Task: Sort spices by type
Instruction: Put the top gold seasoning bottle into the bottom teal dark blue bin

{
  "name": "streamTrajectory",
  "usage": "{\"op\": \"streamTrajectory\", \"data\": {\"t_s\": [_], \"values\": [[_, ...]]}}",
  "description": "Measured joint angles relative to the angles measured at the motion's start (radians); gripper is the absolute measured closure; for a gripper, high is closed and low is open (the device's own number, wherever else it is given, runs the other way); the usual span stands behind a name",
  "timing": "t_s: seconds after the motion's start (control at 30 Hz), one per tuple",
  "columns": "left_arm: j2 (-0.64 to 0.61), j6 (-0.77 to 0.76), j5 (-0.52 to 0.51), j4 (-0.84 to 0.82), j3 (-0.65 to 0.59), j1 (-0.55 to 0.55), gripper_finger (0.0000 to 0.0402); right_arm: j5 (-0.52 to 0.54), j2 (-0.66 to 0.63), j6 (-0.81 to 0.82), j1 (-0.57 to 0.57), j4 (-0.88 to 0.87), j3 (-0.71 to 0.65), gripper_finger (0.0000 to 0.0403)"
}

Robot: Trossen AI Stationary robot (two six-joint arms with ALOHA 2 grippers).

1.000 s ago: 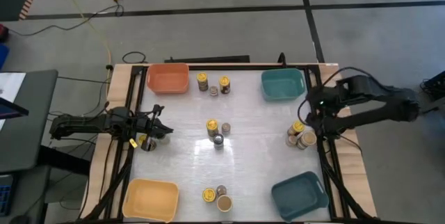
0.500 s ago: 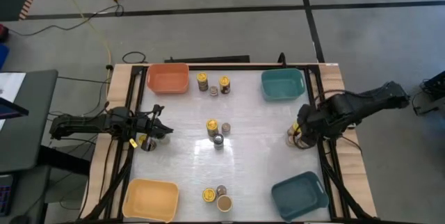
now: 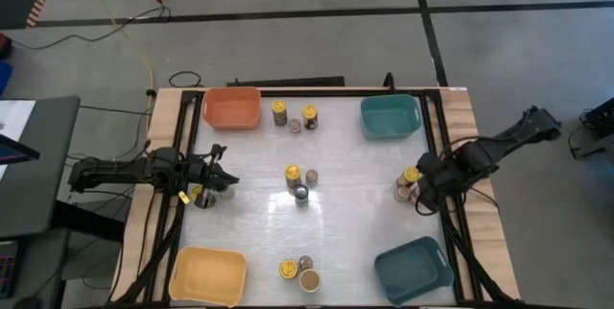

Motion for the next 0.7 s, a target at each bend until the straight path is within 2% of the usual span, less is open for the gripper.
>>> {"op": "streamTrajectory", "data": {"t_s": [0.23,0.7], "values": [[0.0,0.0,0.0,0.0,0.0,0.0,0.0401,0.0,0.002,0.015,0.011,0.117,-0.056,0.0042],[0.0,0.0,0.0,0.0,0.0,0.0,0.0401,-0.001,0.027,0.053,0.01,0.099,-0.08,0.0042]]}}
